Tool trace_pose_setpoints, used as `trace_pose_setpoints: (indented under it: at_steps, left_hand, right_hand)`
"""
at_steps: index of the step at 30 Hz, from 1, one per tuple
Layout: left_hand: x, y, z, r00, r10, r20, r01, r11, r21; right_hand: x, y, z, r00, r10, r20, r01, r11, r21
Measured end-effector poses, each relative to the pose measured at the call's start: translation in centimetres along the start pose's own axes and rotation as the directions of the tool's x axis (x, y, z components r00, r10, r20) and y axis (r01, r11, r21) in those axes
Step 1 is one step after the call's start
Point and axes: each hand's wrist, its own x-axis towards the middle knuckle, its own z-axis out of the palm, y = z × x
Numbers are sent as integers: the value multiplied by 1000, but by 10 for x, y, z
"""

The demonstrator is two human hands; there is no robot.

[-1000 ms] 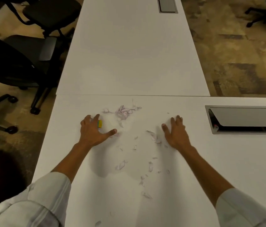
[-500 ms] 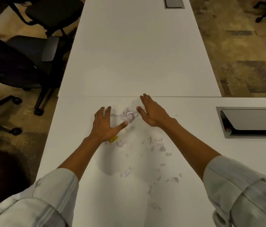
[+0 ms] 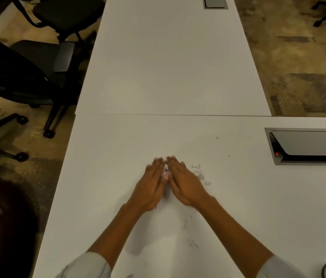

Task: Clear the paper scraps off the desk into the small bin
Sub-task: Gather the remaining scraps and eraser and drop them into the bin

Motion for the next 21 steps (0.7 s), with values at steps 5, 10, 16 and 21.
trace_pose_setpoints:
  at_steps: [5,10,16,21]
  left_hand:
    - [-81,26,39,997,53,51,-52,999,-16]
    - [-102,28,38,1000,21,20,-21,1000,-5]
    - [-52,-14,-32,979,-171,-113,172,985,-8]
    - [-4,-1,-51,988,-126,87,124,992,28]
  right_hand:
    - [-107,-13,28,999,-13,38,14,1000,-13]
    - [-134,-12,4,983,176,-55,-167,976,142]
    - [-31,58,-72,869,391,-304,-347,918,190]
    - [38,102,-103,912,393,-116,-405,909,-103]
